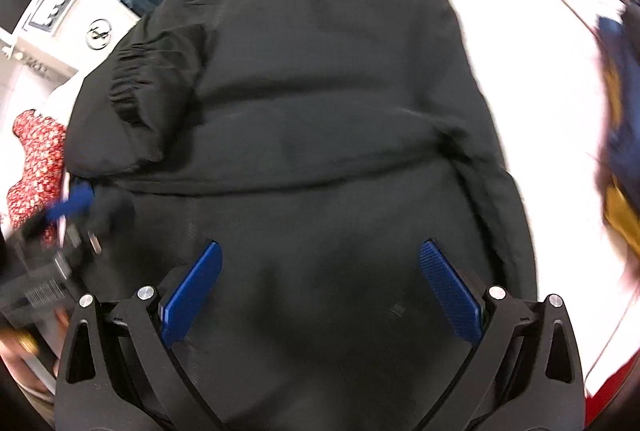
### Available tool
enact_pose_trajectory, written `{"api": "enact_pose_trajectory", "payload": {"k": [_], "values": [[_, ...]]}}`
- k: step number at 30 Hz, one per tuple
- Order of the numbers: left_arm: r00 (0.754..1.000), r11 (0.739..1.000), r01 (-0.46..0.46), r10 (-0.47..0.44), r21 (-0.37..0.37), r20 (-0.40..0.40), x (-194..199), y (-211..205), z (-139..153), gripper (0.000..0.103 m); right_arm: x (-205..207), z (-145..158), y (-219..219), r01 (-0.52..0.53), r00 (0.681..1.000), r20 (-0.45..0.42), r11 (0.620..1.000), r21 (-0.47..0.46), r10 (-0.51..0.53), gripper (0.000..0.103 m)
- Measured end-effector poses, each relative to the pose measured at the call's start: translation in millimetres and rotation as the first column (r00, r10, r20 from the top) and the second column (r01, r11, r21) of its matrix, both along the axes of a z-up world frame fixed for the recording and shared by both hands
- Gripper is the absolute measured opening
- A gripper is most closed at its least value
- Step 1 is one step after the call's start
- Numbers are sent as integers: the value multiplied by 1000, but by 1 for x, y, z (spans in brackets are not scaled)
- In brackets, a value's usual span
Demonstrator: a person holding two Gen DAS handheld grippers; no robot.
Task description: Fold large clothes
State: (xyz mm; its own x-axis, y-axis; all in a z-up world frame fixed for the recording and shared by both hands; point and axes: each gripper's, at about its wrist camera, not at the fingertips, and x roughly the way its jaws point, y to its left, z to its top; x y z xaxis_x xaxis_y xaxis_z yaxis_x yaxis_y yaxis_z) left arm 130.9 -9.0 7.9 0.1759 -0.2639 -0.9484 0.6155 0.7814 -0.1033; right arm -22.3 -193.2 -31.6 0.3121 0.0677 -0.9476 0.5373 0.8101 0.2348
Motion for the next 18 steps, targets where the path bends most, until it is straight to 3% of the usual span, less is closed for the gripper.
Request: {"api": "enact_pose_trajectory", "payload": {"k": [5, 10, 12, 13, 14, 16, 18], "values": [[986, 988, -152, 154, 31, -59, 4, 60, -17, 96, 58, 13, 15, -65, 995, 74, 997, 37, 62, 98], [940, 946, -322, 323, 32, -108, 11, 117, -26, 96, 121, 27, 45, -177, 976, 120, 984, -37, 180, 96], [927, 934, -355, 356, 31, -116, 12, 128, -27, 96, 140, 27, 60, -231, 965, 102, 968, -96, 241, 88], [924, 931, -363, 364, 29, -116, 12, 132, -27, 96, 151, 26, 68, -264, 957, 81, 954, -144, 277, 78], [924, 931, -363, 364, 29, -116, 11, 133, -27, 96, 158, 25, 75, -289, 951, 62, 940, -181, 304, 59], [927, 934, -357, 357, 29, -115, 10, 133, -26, 96, 168, 20, 79, -310, 946, 22, 922, -232, 324, 33], [929, 936, -351, 352, 24, -116, 9, 132, -25, 96, 167, 19, 67, -233, 969, 25, 950, -209, 244, 32]]}}
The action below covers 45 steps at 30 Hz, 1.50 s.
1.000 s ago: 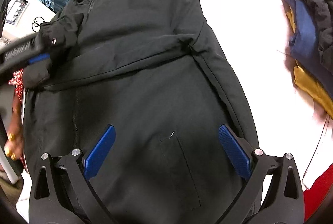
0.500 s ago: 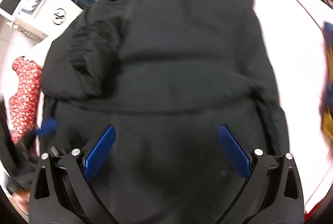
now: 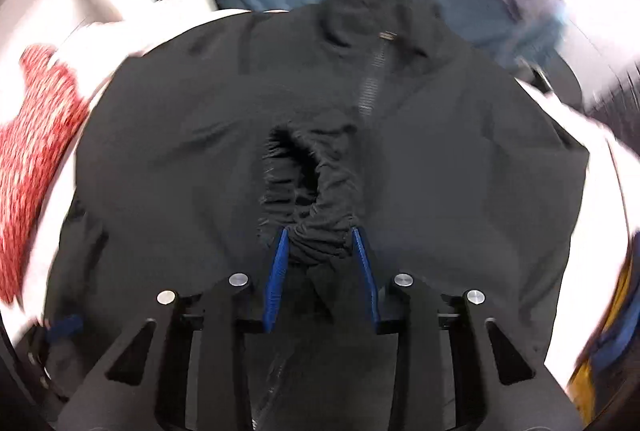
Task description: Fold large clothes
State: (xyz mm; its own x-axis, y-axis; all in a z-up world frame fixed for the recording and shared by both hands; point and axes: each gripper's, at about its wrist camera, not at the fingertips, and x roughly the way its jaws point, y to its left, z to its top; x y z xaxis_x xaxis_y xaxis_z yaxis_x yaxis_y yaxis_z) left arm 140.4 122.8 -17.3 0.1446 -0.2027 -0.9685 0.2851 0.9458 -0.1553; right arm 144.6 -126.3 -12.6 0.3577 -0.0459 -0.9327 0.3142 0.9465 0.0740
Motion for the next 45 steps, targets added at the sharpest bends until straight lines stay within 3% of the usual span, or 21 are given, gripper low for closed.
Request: {"api": "enact_pose_trajectory", "payload": {"k": [2, 4, 6, 8, 10, 12, 14, 16, 19, 22, 30, 35, 45], "values": [[1000, 1000, 3, -3, -15, -6, 0, -4, 0, 96, -12, -2, -23, 130, 991, 7, 989, 69, -130, 28], [1000, 1000, 3, -4, -26, -16, 0, -9, -1, 96, -29, -12, -51, 272, 962, -26, 953, 132, -271, 29], [1000, 1000, 4, -5, -31, -26, 1, -10, -4, 96, -53, -37, -83, 411, 911, -109, 874, 259, -397, 32], [999, 1000, 13, -14, -26, -29, 4, -13, -7, 96, -81, -66, -109, 533, 846, -224, 787, 312, -485, 41], [999, 1000, 28, -29, -11, -25, 5, -17, -8, 96, -99, -75, -120, 558, 830, -243, 763, 326, -503, 41], [999, 999, 48, -48, 9, -14, 6, -23, -10, 96, -106, -72, -119, 518, 855, -214, 786, 336, -472, 45], [998, 997, 63, -63, 35, -2, 6, -27, -12, 96, -109, -63, -112, 474, 880, -177, 822, 314, -440, 59], [997, 995, 77, -78, 62, 5, 5, -28, -13, 96, -106, -50, -98, 404, 915, -131, 877, 259, -383, 61], [996, 993, 86, -87, 80, 17, 3, -30, -14, 96, -96, -38, -69, 265, 964, -79, 948, 176, -255, 76], [995, 991, 92, -94, 101, 21, 1, -35, -15, 96, -88, -41, -39, 168, 982, -106, 981, 100, -157, 76], [989, 981, 125, -136, 149, 65, -8, -32, -7, 96, -113, -55, 4, 70, 986, -159, 991, 112, -52, 76], [988, 983, 139, -146, 122, 52, -28, -15, 0, 96, -138, -54, 15, 26, 986, -165, 994, 106, -8, 76], [970, 959, 227, -239, 172, 54, -76, 35, -1, 96, -218, -63, 5, 65, 981, -192, 991, 120, -41, 76]]}}
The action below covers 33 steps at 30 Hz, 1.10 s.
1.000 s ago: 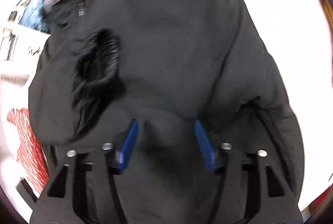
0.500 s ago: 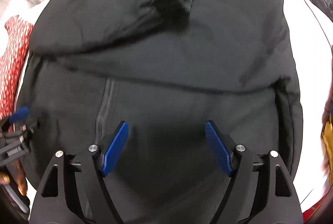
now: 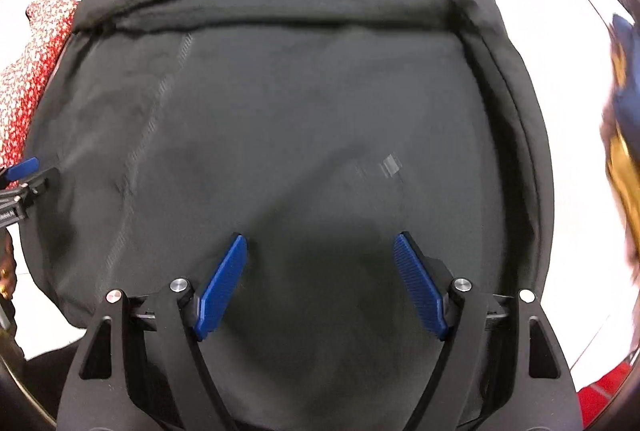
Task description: Fold large clothes
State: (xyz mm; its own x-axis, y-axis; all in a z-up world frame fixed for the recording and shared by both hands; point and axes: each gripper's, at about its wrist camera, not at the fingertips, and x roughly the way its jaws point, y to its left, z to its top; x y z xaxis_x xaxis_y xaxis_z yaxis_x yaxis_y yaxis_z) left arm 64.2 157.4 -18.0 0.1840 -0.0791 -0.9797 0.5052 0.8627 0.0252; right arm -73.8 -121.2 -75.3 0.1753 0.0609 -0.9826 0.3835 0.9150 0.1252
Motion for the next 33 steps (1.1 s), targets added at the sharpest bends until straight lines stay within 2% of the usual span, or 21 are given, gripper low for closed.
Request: {"api": "enact_pose_trajectory", "payload": {"k": [5, 8, 11, 16, 19, 21, 23, 26, 30, 33], "values": [[1000, 1000, -10, 10, 0, 7, -24, 32, -6, 96, -51, -5, 15, 4, 999, -39, 999, -33, -6, 76], [999, 1000, -9, 8, -21, -51, -34, 45, -23, 97, -66, -11, 27, -16, 998, -63, 999, -43, 13, 76], [999, 998, -35, 33, -57, -31, -38, 54, -26, 97, -74, -10, 42, -30, 998, -50, 997, -70, 27, 76], [996, 999, -31, 29, -24, -84, -31, 49, -32, 98, -106, 1, 45, 6, 1000, -8, 998, -57, -7, 76], [995, 999, -34, 31, -35, -100, -24, 53, -24, 96, -141, 11, 28, 74, 997, 25, 997, -31, -74, 76], [998, 998, -31, 28, -51, -63, -19, 63, -11, 96, -163, 18, 9, 126, 991, 53, 992, 4, -126, 76], [999, 995, -34, 32, -99, -25, -18, 82, 8, 96, -184, 27, -13, 187, 979, 77, 982, 17, -188, 76], [998, 992, -65, 68, -111, 20, -15, 119, 24, 96, -214, 29, -56, 254, 964, 73, 966, 45, -257, 76], [989, 983, -146, 149, -113, 22, 3, 175, 30, 92, -236, 28, -78, 270, 958, 68, 956, 118, -279, 76], [984, 975, -177, 173, -132, -44, 9, 192, 23, 83, -240, 16, -75, 243, 967, 40, 956, 166, -253, 74]]}}
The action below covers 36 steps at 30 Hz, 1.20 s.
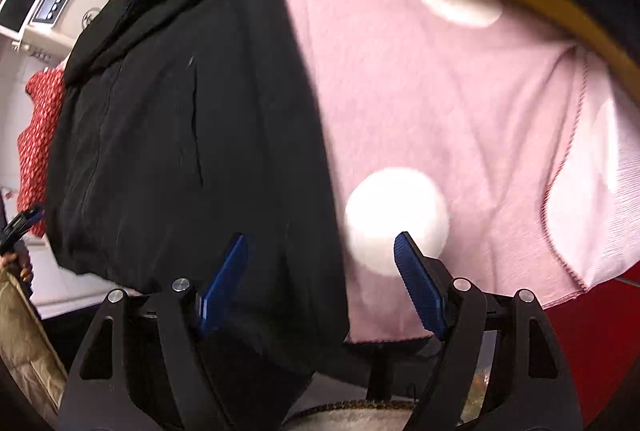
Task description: Fold large clothes
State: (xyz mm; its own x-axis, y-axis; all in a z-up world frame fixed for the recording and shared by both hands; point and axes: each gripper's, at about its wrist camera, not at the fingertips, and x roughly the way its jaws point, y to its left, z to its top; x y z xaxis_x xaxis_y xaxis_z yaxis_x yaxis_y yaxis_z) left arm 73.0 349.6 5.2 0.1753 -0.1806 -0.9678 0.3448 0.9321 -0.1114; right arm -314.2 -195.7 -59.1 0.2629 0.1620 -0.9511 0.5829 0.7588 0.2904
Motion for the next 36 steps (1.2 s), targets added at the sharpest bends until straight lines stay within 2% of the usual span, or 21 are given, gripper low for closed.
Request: {"api": "enact_pose_trajectory", "payload": {"k": [4, 8, 9, 11, 12, 13, 14, 15, 17, 19, 20, 22, 24, 27, 31, 36], "values": [[996, 999, 27, -30, -48, -82, -8, 12, -15, 81, 0, -17, 7, -38, 999, -37, 998, 44, 39, 64], [981, 993, 46, -65, -110, -180, -19, 12, -39, 75, -4, -35, 19, -73, 995, -65, 993, 88, 78, 61], [977, 992, 55, -77, -115, -197, -22, 12, -43, 72, -5, -35, 20, -75, 995, -61, 992, 100, 81, 60], [976, 991, 77, -98, -114, -197, -28, 9, -47, 72, -6, -38, 20, -67, 996, -52, 991, 117, 74, 53], [977, 989, 82, -105, -127, -184, -28, 2, -47, 67, -6, -37, 19, -60, 997, -39, 989, 136, 66, 49], [977, 985, 80, -107, -151, -183, -25, -4, -47, 64, 13, -43, 18, -57, 998, -31, 987, 151, 62, 41], [977, 981, 77, -110, -178, -185, -24, -10, -47, 56, 16, -42, 19, -62, 997, -25, 985, 161, 67, 34], [973, 976, 87, -126, -198, -191, -22, -18, -47, 53, 23, -44, 25, -72, 997, -22, 984, 163, 77, 31], [968, 977, 138, -168, -165, -185, -23, -33, -48, 52, 32, -41, 31, -111, 993, -18, 980, 165, 115, 22], [964, 975, 162, -189, -151, -188, -22, -43, -48, 37, 40, -39, 35, -132, 990, -19, 978, 162, 137, 15], [962, 974, 153, -186, -170, -201, -21, -44, -46, 20, 42, -37, 36, -130, 991, -16, 977, 167, 134, 7], [959, 967, 153, -194, -202, -204, -21, -42, -34, 14, 39, -29, 33, -121, 992, -10, 977, 173, 125, 5], [952, 951, 207, -249, -229, -176, -29, -42, -17, 11, 31, -18, 31, -133, 991, -2, 976, 173, 135, 4], [942, 943, 247, -288, -223, -171, -43, -32, 1, 4, 19, -3, 33, -153, 988, 10, 971, 182, 154, 4], [936, 954, 222, -267, -202, -232, -63, -8, 0, 4, 3, 6, 41, -161, 986, 4, 960, 231, 165, 3], [925, 968, 173, -224, -185, -308, -88, 15, -7, 3, -29, -6, 66, -135, 986, -54, 942, 308, 159, 3]]}}
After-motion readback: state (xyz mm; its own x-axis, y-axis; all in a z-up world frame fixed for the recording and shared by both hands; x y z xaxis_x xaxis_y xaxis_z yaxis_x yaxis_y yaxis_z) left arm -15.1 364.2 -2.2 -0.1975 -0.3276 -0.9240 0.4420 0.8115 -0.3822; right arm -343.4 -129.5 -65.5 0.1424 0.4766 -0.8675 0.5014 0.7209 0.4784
